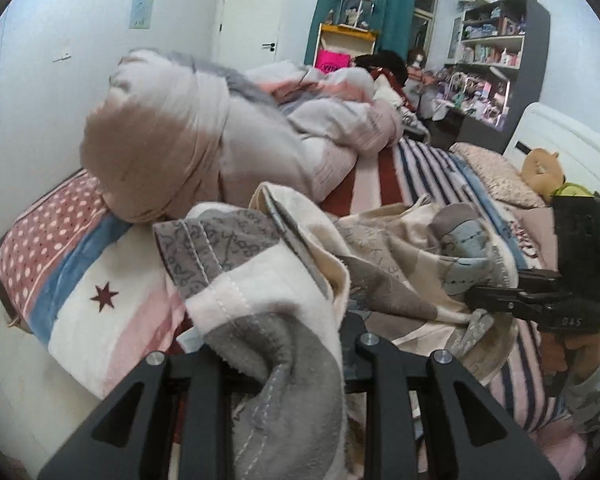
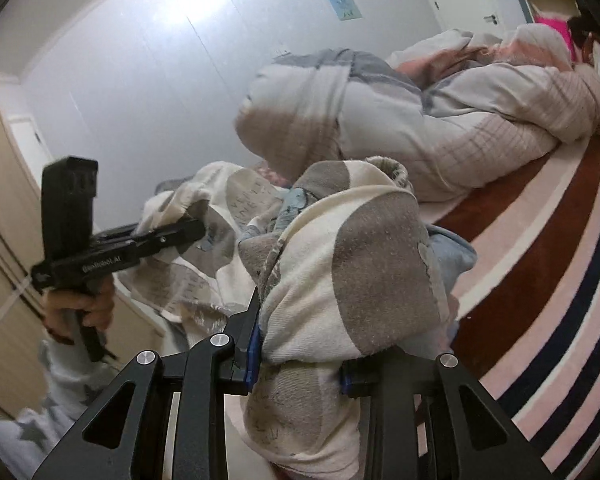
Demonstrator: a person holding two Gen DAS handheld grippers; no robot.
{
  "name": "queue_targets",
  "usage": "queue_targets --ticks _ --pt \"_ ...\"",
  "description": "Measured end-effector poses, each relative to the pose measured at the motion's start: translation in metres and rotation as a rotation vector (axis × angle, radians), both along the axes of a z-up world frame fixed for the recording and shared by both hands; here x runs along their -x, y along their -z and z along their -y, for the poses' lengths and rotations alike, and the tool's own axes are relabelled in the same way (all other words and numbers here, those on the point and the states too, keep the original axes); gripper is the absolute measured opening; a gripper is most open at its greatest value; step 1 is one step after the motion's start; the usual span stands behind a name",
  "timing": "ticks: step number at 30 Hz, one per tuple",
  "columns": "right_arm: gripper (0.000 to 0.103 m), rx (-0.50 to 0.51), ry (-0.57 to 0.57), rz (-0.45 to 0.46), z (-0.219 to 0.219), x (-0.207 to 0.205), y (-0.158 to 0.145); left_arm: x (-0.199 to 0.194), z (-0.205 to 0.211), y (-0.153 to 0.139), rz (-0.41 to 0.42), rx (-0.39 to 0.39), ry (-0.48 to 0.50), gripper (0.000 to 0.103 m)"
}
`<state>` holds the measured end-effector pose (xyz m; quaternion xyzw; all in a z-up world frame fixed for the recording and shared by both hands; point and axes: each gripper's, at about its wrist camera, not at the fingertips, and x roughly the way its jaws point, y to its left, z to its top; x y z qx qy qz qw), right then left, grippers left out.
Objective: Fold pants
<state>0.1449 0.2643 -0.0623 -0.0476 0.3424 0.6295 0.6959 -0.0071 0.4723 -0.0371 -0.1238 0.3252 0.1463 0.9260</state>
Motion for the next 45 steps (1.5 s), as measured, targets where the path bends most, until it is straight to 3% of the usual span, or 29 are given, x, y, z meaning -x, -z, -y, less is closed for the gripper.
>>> queue_targets --ticks 11,14,17,19,23,27,34,45 --pt "0.031 0.038 0.032 0.058 0.006 -0.004 0.008 0.007 -0.005 0.006 0.035 0.022 0.013 0.025" --pt "0.035 0.042 0.037 0.06 0.011 -0.001 0.005 0.008 -0.005 0.006 0.032 0.018 0.008 0.03" --pt "0.039 0.049 0.052 0.079 0.013 0.001 0.002 0.012 -0.001 0.002 0.029 -0.002 -0.012 0.04" --pt "0.05 0.051 0.068 0.095 0.018 0.002 -0.002 0.016 0.004 -0.002 0.021 -0.048 -0.044 0.057" --pt "0.063 0.045 0.1 0.114 0.04 0.006 -0.009 0.029 0.019 -0.017 0.031 -0.135 -0.083 0.07" --pt "0.074 0.053 0.13 0.134 0.073 0.014 -0.015 0.043 0.047 -0.033 0.043 -0.207 -0.125 0.084" --pt "0.083 0.039 0.204 0.173 0.15 0.026 -0.018 0.065 0.103 -0.05 0.093 -0.29 -0.16 0.093" --pt "0.098 -0.019 0.443 0.313 0.302 0.069 -0.034 0.058 0.242 -0.063 0.305 -0.247 0.039 0.095"
